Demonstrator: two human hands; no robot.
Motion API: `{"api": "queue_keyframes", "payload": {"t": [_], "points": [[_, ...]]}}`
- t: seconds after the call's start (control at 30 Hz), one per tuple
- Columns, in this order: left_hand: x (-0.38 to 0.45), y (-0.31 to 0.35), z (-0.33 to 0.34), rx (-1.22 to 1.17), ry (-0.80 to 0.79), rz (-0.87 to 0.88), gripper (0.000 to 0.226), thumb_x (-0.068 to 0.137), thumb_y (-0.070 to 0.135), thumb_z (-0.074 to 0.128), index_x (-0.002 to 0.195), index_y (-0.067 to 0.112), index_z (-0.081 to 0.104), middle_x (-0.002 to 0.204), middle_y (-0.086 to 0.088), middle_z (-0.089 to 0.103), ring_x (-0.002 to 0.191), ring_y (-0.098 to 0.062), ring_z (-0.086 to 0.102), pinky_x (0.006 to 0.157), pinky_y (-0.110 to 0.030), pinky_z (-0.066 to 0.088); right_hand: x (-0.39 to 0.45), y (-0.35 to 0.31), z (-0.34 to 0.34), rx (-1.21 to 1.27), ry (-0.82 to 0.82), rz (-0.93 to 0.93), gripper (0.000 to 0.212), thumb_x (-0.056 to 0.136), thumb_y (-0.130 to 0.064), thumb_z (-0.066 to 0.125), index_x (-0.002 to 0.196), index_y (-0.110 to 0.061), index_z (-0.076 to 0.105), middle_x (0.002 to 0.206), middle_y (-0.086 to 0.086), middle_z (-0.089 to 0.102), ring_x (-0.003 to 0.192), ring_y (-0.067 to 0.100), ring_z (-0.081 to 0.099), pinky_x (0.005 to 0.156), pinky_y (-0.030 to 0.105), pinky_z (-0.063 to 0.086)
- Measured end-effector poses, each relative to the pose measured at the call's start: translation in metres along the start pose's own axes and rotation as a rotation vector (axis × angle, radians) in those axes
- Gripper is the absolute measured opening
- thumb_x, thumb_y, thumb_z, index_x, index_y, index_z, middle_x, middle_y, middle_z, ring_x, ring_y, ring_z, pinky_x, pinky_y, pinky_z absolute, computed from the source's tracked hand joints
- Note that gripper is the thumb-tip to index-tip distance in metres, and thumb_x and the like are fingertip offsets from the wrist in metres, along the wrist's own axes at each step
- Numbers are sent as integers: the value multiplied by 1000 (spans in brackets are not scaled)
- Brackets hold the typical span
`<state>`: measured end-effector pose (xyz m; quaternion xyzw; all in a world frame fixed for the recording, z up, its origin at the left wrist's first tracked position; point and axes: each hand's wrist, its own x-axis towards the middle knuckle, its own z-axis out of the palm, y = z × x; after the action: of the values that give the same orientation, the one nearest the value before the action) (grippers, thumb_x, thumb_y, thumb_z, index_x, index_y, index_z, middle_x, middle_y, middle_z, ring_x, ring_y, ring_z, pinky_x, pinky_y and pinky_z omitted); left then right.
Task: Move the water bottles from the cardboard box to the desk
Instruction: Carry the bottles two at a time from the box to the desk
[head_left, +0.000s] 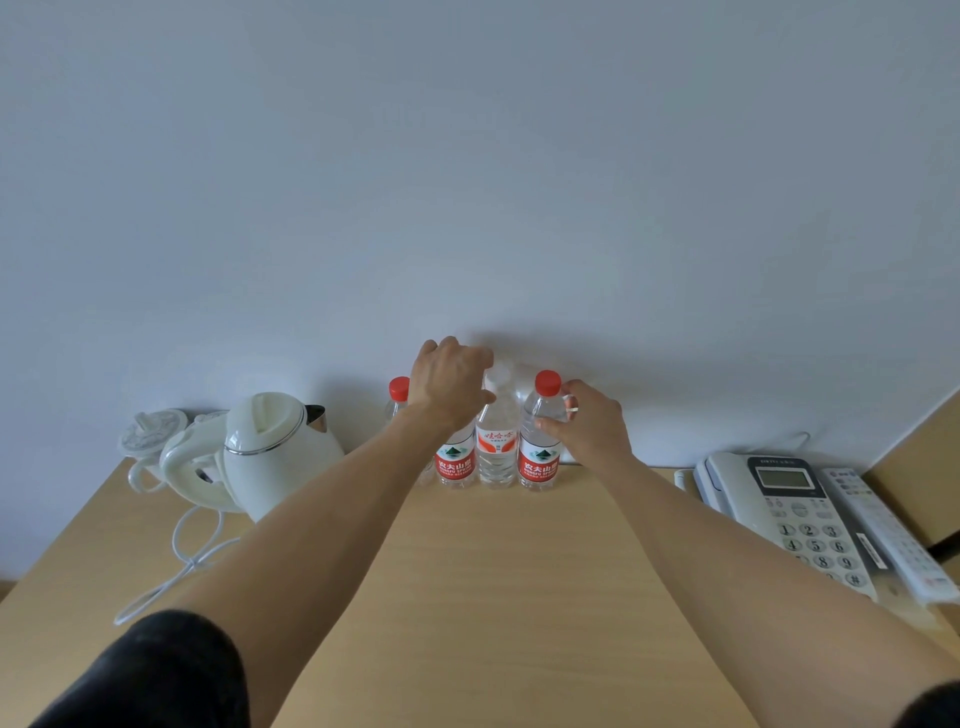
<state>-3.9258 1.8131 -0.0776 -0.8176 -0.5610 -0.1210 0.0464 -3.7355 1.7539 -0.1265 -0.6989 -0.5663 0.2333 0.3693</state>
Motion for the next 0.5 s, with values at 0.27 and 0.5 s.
{"api": "queue_keyframes", "payload": {"t": [0.27,0.5], "points": [[-7,-28,-5,79,-17,-63,36,88,35,75,122,26,67,116,4,70,109,-22,56,92,-31,37,1,-11,-3,-46,49,-120,35,79,-18,83,110,-10,67,76,-17,46,81,15,49,72,22,33],[-6,-31,-6,-54,-97,-123,29,89,20,75,117,19,69,110,-7,69,99,-29,66,74,-31,44,2,-12,-3,-107,49,-136,24,81,-13,81,99,-11,66,70,-18,41,79,18,47,71,22,31]]}}
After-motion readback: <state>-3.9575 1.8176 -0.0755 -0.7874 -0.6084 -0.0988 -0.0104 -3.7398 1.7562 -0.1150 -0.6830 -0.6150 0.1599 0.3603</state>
